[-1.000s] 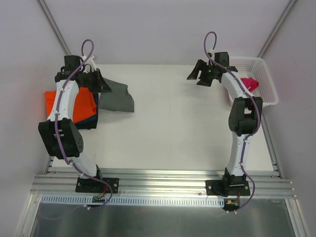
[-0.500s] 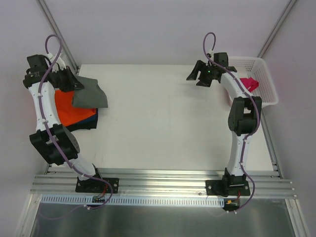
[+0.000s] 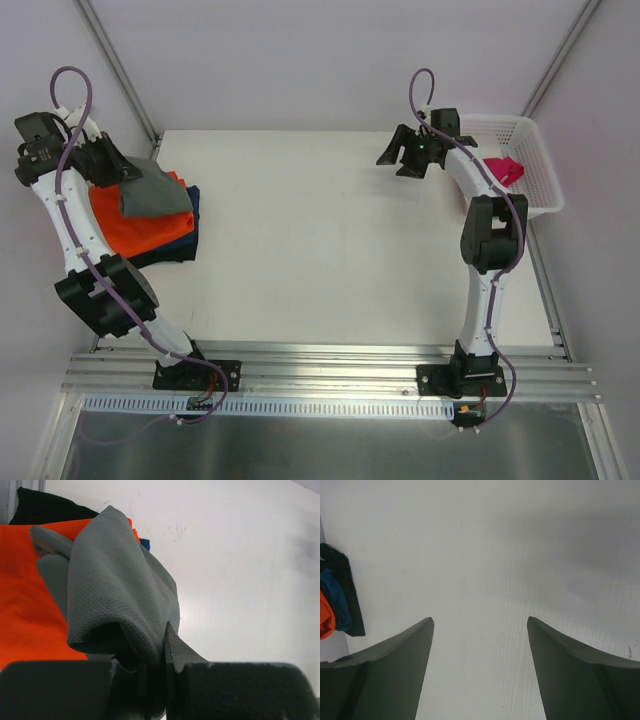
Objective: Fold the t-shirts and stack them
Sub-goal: Put the neatly folded tshirt into the corner of the board with the left arm
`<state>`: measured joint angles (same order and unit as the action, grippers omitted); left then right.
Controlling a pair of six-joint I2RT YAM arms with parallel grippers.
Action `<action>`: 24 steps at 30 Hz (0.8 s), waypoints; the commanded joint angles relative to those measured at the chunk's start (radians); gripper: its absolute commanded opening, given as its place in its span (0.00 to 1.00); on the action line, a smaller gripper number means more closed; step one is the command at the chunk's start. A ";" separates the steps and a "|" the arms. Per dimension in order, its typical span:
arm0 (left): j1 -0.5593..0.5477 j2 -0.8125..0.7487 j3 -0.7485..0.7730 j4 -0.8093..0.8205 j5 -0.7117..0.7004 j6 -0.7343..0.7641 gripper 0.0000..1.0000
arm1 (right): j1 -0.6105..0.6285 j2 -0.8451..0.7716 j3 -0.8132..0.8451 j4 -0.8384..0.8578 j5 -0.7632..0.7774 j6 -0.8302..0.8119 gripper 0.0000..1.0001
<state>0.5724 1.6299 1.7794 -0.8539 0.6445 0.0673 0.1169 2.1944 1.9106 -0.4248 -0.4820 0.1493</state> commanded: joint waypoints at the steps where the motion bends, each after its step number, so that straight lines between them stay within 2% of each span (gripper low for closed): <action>1: 0.023 -0.018 0.008 -0.005 -0.015 0.019 0.00 | 0.015 0.004 0.033 0.001 0.000 0.007 0.79; 15: 0.024 0.214 0.121 -0.050 -0.187 0.063 0.00 | 0.027 -0.030 -0.016 0.009 0.005 -0.007 0.80; 24: 0.023 0.268 0.202 -0.051 -0.351 0.066 0.00 | 0.036 -0.038 -0.033 0.011 0.020 -0.017 0.80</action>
<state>0.5846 1.9068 1.9247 -0.9035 0.3828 0.1154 0.1413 2.2040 1.8679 -0.4240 -0.4744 0.1474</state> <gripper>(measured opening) 0.049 0.796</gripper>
